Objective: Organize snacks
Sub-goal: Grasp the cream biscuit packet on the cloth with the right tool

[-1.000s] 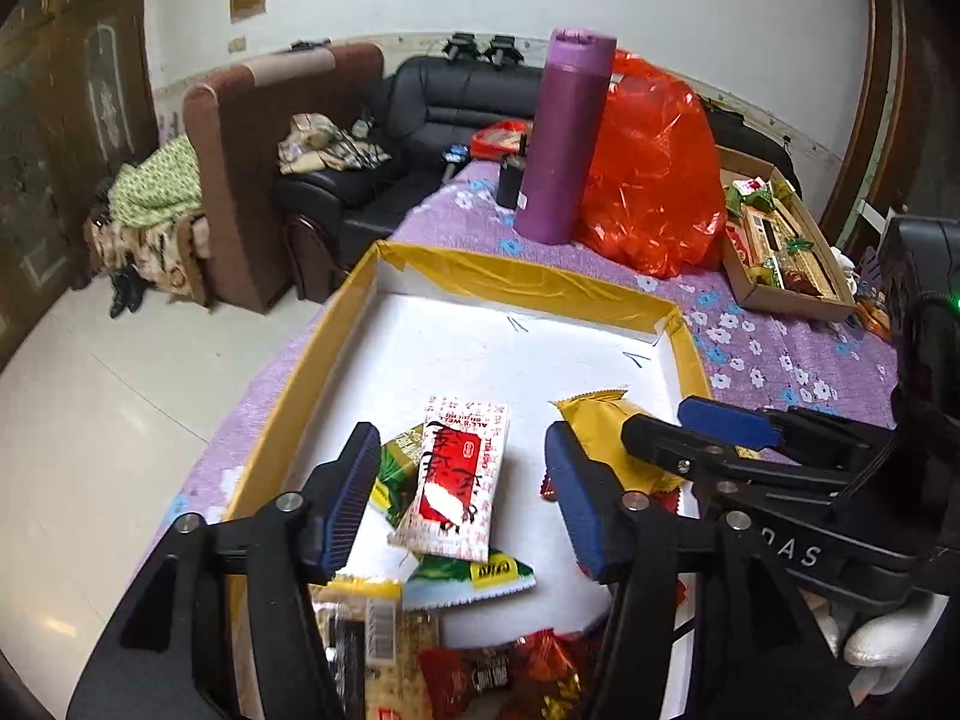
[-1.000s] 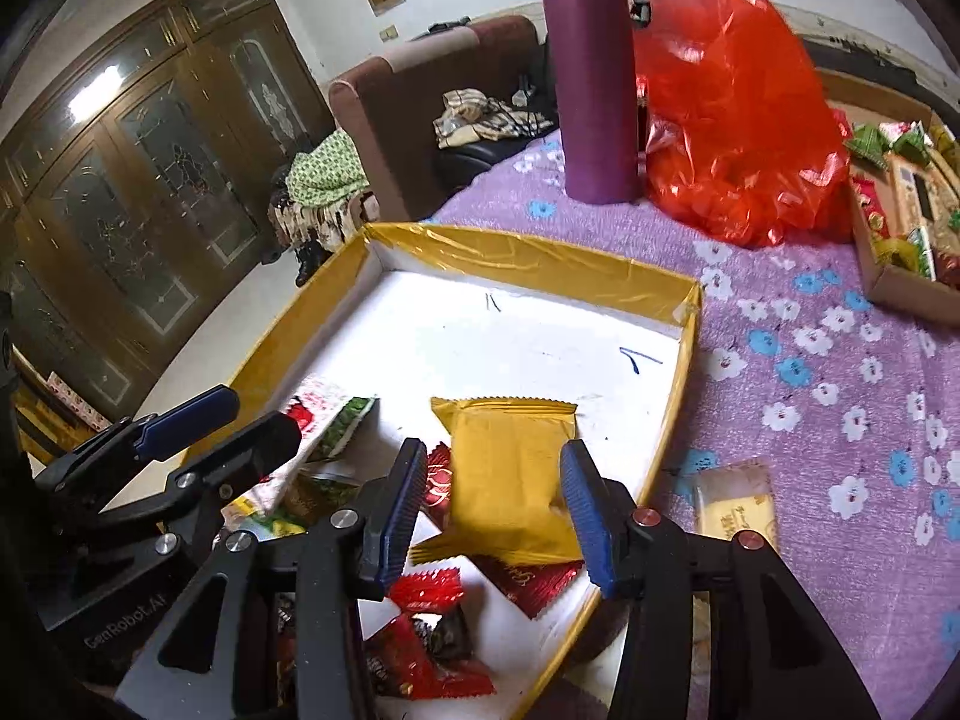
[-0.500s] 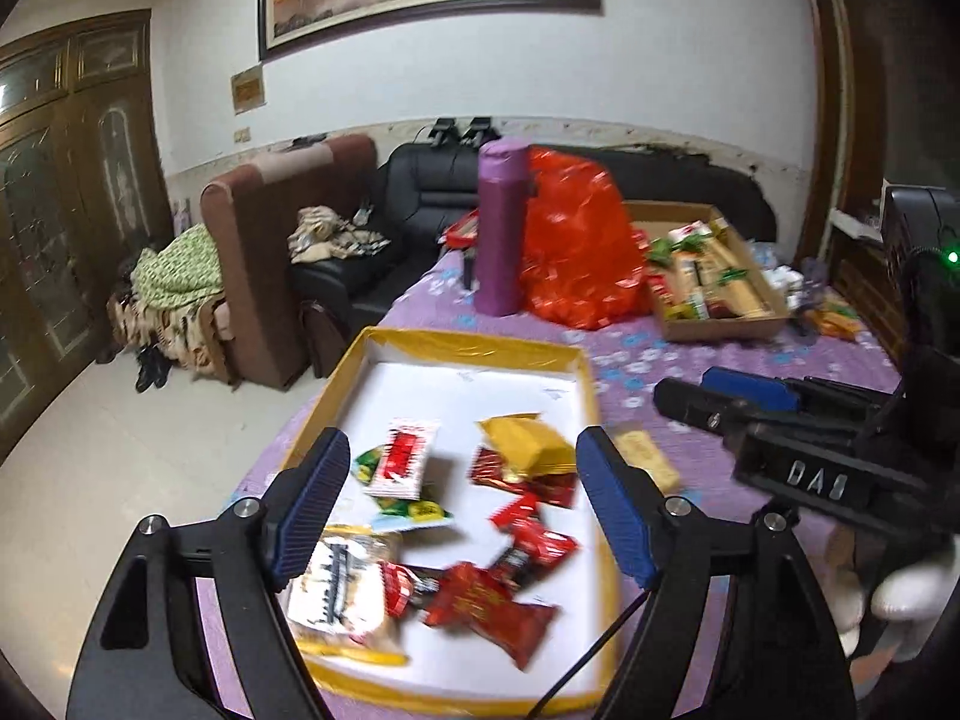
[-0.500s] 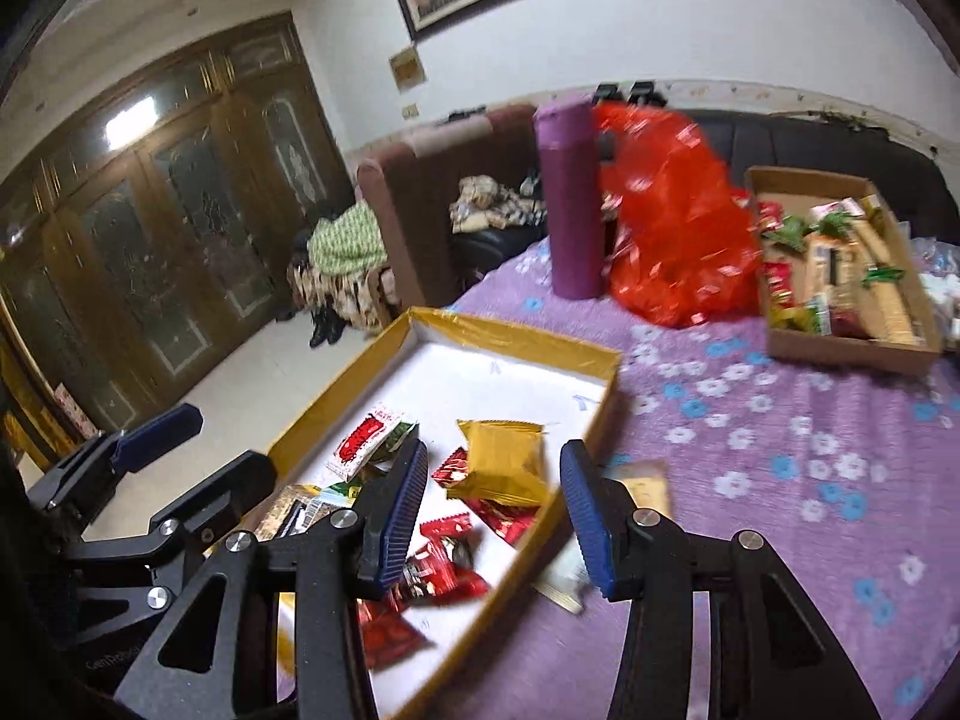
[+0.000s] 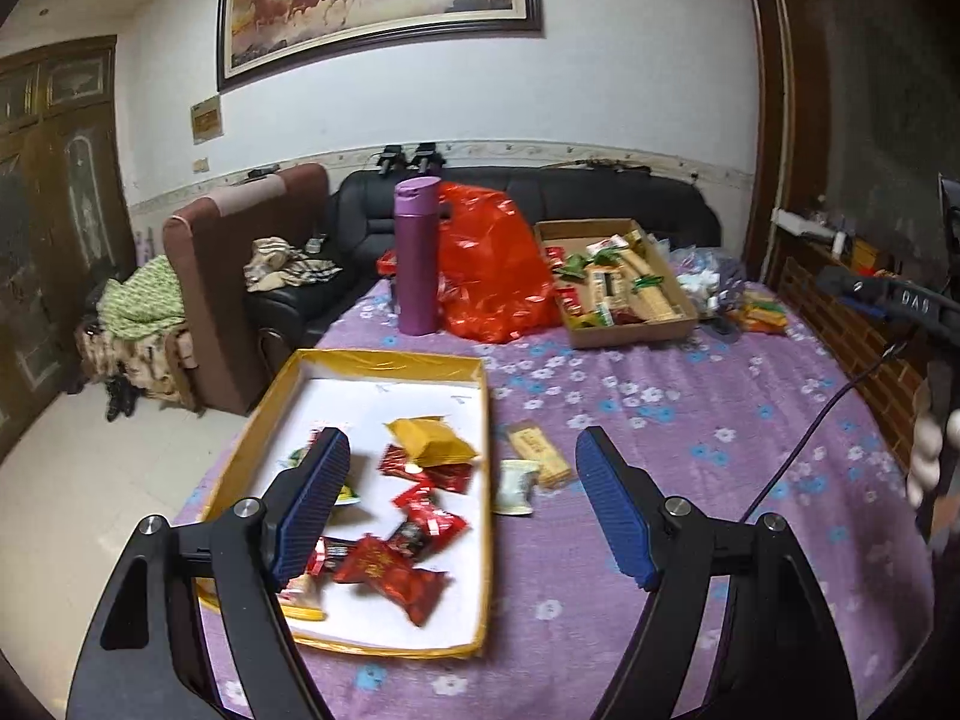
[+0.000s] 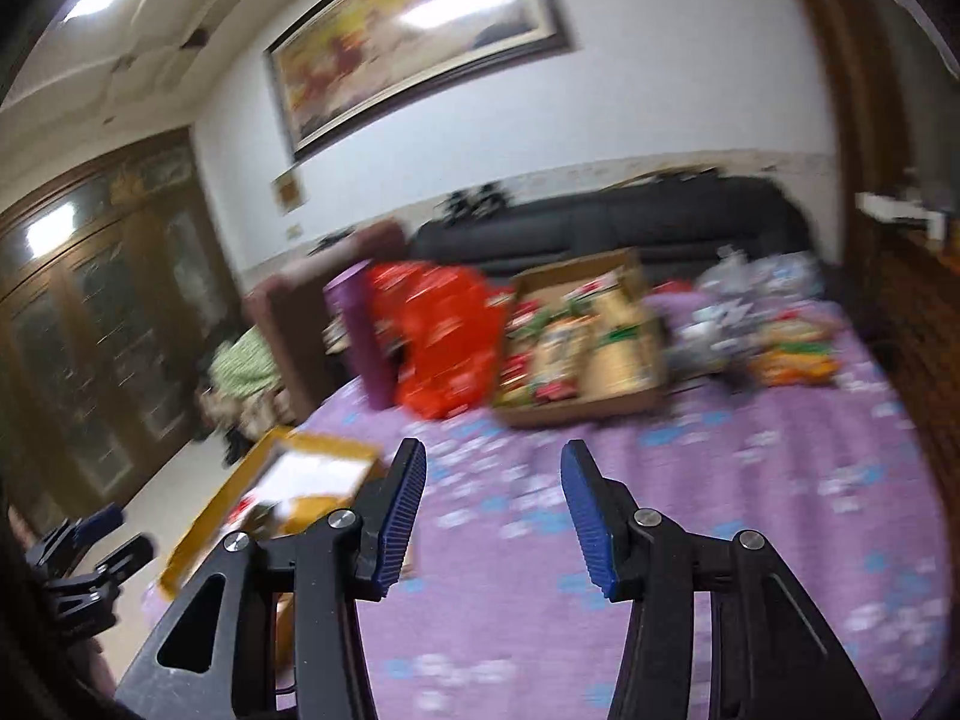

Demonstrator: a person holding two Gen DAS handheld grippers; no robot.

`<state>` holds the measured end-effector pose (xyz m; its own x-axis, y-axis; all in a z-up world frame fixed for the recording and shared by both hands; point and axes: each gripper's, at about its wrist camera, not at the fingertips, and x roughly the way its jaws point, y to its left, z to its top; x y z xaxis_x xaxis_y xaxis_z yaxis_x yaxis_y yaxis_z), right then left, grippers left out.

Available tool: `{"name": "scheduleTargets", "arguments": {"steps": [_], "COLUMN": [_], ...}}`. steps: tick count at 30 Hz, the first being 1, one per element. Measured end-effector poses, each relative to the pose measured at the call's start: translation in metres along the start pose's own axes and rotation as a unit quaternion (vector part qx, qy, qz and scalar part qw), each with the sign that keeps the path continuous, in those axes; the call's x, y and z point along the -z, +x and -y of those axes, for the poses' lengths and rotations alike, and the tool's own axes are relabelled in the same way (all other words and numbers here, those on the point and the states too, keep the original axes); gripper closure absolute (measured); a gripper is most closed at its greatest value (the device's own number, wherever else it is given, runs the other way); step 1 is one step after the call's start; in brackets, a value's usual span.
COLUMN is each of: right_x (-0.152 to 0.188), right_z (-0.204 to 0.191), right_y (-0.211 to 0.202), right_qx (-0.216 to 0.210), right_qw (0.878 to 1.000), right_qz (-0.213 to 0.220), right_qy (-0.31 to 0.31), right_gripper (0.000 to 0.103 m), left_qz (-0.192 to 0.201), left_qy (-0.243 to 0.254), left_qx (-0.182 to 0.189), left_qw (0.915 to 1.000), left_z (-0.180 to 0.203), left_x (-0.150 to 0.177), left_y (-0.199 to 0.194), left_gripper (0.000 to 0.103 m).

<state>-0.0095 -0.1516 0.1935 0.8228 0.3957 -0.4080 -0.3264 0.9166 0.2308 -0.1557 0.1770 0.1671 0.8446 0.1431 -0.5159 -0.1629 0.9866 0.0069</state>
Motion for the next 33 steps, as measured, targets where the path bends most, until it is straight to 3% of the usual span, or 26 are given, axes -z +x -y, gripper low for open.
{"name": "scheduleTargets", "arguments": {"steps": [5, 9, 13, 15, 18, 21, 24, 28, 33], "right_x": [-0.049, -0.093, -0.106, -0.095, -0.06, -0.021, 0.022, 0.071, 0.095], "right_z": [0.065, 0.103, 0.11, 0.101, 0.076, 0.039, -0.014, -0.08, -0.125], "right_y": [-0.051, -0.091, -0.087, -0.063, -0.008, 0.058, 0.119, 0.191, 0.261], "right_qx": [0.092, 0.172, 0.204, 0.185, 0.125, 0.06, 0.005, -0.064, -0.092], "right_qw": [0.994, 0.979, 0.973, 0.979, 0.991, 0.994, 0.988, 0.97, 0.954], "right_qz": [0.059, 0.106, 0.101, 0.076, 0.006, -0.075, -0.135, -0.221, -0.283], "right_qy": [0.009, 0.0, -0.022, -0.031, -0.039, -0.056, -0.076, -0.071, -0.041], "right_gripper": [0.053, 0.047, 0.044, 0.043, 0.043, 0.043, 0.043, 0.045, 0.045], "left_qz": [-0.019, -0.037, -0.06, -0.065, -0.077, -0.085, -0.082, -0.085, -0.086], "left_qy": [-0.034, -0.035, -0.038, -0.04, -0.056, -0.089, -0.111, -0.133, -0.139], "left_qx": [0.063, 0.063, 0.087, 0.094, 0.094, 0.091, 0.081, 0.074, 0.075], "left_qw": [0.9972, 0.9967, 0.9937, 0.9927, 0.991, 0.9882, 0.987, 0.9847, 0.9837], "left_z": [0.001, 0.006, 0.013, 0.015, 0.01, -0.008, -0.028, -0.052, -0.068], "left_x": [-0.001, 0.002, 0.009, 0.015, 0.024, 0.033, 0.042, 0.055, 0.064], "left_y": [0.009, 0.025, 0.047, 0.056, 0.067, 0.072, 0.07, 0.069, 0.07], "left_gripper": [0.025, 0.025, 0.025, 0.025, 0.025, 0.025, 0.025, 0.025, 0.025]}}
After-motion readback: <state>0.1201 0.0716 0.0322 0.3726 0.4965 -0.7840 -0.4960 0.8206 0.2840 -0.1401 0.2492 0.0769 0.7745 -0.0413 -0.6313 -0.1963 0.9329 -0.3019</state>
